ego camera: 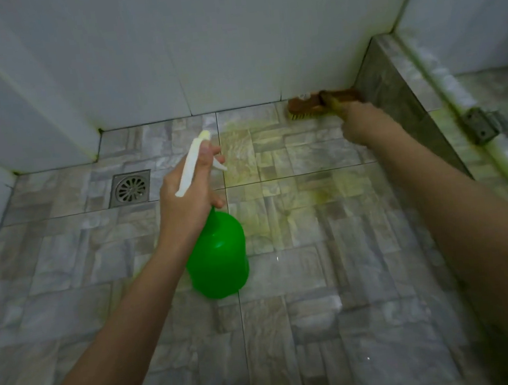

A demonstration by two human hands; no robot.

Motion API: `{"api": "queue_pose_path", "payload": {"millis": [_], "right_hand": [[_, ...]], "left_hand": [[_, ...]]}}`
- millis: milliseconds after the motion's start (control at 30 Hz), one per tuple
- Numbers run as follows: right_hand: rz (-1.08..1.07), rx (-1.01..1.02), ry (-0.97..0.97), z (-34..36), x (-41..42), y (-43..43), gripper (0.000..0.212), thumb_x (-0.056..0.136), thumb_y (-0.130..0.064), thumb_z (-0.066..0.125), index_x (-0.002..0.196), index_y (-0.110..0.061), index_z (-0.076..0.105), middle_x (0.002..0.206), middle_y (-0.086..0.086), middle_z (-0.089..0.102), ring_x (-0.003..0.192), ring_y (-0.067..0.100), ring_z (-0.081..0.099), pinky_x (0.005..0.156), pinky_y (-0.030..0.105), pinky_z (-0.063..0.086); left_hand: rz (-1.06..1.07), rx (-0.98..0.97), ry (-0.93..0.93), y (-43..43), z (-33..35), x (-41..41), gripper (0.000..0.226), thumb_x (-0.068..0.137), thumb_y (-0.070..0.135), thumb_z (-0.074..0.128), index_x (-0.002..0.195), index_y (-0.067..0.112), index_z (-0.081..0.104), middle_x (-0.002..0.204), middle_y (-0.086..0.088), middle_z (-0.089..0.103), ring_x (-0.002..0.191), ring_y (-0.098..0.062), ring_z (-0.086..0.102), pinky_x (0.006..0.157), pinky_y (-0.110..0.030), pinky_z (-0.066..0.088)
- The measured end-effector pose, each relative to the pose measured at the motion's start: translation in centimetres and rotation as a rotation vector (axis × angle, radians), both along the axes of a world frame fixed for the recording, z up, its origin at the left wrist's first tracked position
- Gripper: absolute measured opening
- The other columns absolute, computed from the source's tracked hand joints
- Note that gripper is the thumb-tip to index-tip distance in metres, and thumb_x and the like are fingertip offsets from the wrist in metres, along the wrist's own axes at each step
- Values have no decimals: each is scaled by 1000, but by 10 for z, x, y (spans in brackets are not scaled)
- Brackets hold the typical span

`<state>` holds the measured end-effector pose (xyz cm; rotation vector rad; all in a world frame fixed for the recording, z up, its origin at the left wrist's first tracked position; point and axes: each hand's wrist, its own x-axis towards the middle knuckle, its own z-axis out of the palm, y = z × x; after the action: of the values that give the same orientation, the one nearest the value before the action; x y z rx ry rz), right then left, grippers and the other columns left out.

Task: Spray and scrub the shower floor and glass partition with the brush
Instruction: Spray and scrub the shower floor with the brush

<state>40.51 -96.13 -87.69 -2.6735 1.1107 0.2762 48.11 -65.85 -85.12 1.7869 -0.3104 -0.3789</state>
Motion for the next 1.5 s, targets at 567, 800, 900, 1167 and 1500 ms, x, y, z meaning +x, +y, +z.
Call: {"api": "queue_pose_path", "payload": {"millis": [567, 800, 900, 1167, 1500], "right_hand": [[63, 2, 114, 0, -41, -16, 78, 90, -5, 38, 150, -47, 11, 114, 19, 57, 77, 29, 55, 71, 38, 52], [7, 14, -9, 1, -22, -17, 76, 88, -3, 37, 151, -40, 15, 133, 22, 50, 106, 39, 58, 81, 44, 49], [-7, 42, 19, 23, 9, -33, 49, 92, 0, 38, 141, -7, 40, 111, 24, 57, 95, 36, 59, 75, 40, 47], [8, 85, 90, 5, -79, 33, 79, 91, -9, 38, 147, -53, 6, 116, 18, 59, 79, 32, 59, 67, 36, 49], [-19, 40, 136, 17, -51, 35, 51, 93, -6, 39, 142, -20, 42, 105, 15, 57, 79, 29, 57, 64, 32, 43]], "left_hand": [[54, -40, 19, -4, 7, -8, 35, 103, 50, 43, 110, 30, 71, 110, 9, 75, 46, -8, 54, 56, -26, 51], [32, 6, 8, -16, 17, -17, 33, 103, 52, 40, 107, 35, 69, 113, 8, 74, 46, -8, 55, 60, -27, 51], [39, 5, -2, -15, 28, -19, 32, 103, 55, 40, 99, 42, 69, 109, 11, 75, 47, -8, 54, 63, -27, 52], [38, -44, 9, -4, 29, -14, 33, 103, 53, 40, 102, 39, 69, 111, 8, 75, 47, -8, 52, 56, -23, 50], [17, -67, 0, 8, 5, -5, 33, 104, 52, 41, 108, 37, 70, 112, 10, 75, 54, -14, 57, 64, -33, 49]]}}
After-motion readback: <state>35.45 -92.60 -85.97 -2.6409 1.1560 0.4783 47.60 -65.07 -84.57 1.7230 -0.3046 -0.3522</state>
